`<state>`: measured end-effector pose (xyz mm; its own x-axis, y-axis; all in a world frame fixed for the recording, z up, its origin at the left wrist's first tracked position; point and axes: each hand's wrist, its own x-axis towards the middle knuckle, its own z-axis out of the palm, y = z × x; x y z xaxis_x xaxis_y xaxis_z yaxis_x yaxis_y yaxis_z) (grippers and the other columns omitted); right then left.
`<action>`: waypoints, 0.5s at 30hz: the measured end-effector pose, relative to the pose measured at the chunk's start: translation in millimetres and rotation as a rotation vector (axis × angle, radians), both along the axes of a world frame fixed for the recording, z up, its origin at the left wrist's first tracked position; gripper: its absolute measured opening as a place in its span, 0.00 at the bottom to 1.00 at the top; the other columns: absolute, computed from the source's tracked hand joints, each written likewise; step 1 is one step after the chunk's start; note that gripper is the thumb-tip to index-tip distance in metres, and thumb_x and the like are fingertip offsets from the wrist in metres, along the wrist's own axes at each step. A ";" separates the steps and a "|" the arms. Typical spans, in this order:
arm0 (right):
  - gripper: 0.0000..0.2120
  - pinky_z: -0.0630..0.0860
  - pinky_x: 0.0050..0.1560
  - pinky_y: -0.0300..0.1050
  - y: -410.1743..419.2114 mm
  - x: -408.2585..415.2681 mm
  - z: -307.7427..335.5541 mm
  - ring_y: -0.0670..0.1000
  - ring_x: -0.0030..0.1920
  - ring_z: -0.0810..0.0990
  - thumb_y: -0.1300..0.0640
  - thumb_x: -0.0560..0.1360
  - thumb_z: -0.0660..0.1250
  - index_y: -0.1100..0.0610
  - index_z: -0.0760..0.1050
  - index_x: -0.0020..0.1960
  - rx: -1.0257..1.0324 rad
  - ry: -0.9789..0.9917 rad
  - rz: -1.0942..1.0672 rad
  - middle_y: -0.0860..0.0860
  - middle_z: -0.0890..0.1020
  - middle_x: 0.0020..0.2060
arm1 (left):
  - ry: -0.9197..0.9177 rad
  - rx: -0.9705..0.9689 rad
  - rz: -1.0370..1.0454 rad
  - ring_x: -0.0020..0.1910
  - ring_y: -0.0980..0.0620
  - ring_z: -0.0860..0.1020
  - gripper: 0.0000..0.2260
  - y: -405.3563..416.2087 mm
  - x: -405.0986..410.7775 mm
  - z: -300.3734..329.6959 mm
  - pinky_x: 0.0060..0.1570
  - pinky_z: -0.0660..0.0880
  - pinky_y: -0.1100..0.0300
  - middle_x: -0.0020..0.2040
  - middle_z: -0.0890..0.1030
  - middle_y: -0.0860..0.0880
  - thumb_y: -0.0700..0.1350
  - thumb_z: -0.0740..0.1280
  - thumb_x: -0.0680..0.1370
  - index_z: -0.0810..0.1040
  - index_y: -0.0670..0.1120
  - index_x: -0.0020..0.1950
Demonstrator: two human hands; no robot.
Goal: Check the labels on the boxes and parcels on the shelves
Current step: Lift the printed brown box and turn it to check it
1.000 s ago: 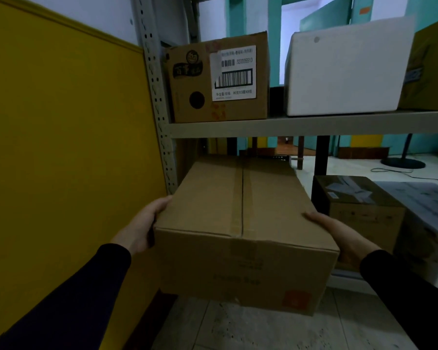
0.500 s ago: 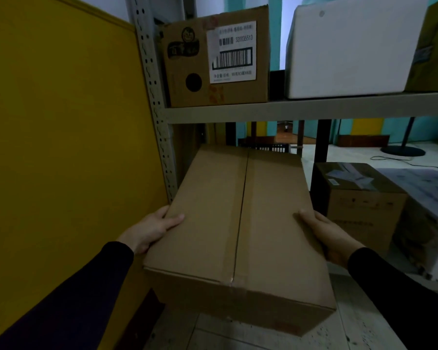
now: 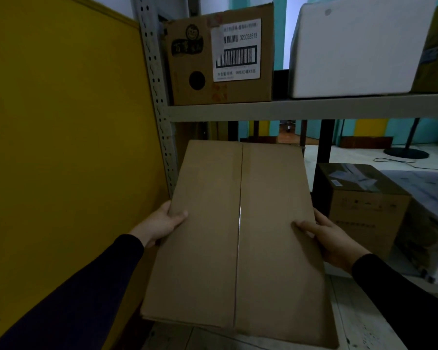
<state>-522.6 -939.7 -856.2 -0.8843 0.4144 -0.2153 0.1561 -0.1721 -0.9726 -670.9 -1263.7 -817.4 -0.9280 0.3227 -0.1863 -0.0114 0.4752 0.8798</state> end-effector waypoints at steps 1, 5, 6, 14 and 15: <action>0.34 0.78 0.53 0.58 -0.1 0.3 0.5 0.60 0.58 0.79 0.58 0.76 0.70 0.44 0.62 0.78 0.004 -0.006 0.001 0.55 0.79 0.60 | 0.008 -0.010 -0.009 0.72 0.46 0.67 0.36 0.0 -0.2 -0.5 0.71 0.65 0.50 0.76 0.65 0.49 0.55 0.66 0.80 0.50 0.51 0.81; 0.35 0.75 0.63 0.64 -1.6 4.3 0.5 0.61 0.59 0.79 0.52 0.74 0.72 0.44 0.63 0.78 0.040 -0.027 0.010 0.55 0.79 0.60 | 0.016 -0.018 -0.003 0.73 0.46 0.66 0.36 2.6 0.7 0.2 0.72 0.64 0.50 0.77 0.64 0.48 0.55 0.66 0.80 0.49 0.50 0.81; 0.33 0.75 0.62 0.63 -2.0 5.0 1.2 0.61 0.59 0.79 0.52 0.75 0.72 0.45 0.63 0.77 0.035 -0.018 0.014 0.55 0.79 0.60 | 0.019 -0.020 -0.005 0.73 0.46 0.66 0.36 3.5 2.3 1.3 0.72 0.64 0.51 0.77 0.64 0.48 0.55 0.66 0.80 0.49 0.50 0.82; 0.23 0.76 0.61 0.60 2.0 5.4 16.2 0.61 0.58 0.81 0.40 0.81 0.61 0.54 0.74 0.68 -0.006 -0.025 -0.100 0.57 0.82 0.58 | -0.034 0.021 0.024 0.60 0.50 0.73 0.41 -2.2 1.2 1.2 0.63 0.70 0.54 0.72 0.71 0.48 0.54 0.74 0.74 0.57 0.46 0.80; 0.22 0.77 0.58 0.57 0.1 8.5 23.1 0.60 0.56 0.82 0.41 0.82 0.58 0.55 0.76 0.64 -0.032 -0.019 -0.121 0.58 0.83 0.55 | -0.053 0.063 0.030 0.57 0.51 0.75 0.41 -4.1 -0.2 0.3 0.59 0.72 0.54 0.69 0.73 0.48 0.52 0.75 0.73 0.59 0.45 0.79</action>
<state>-514.1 -939.7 -833.0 -0.8238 0.5107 -0.2461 0.1501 -0.2222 -0.9634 -671.1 -1267.9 -817.1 -0.9267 0.3076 -0.2158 -0.0723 0.4177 0.9057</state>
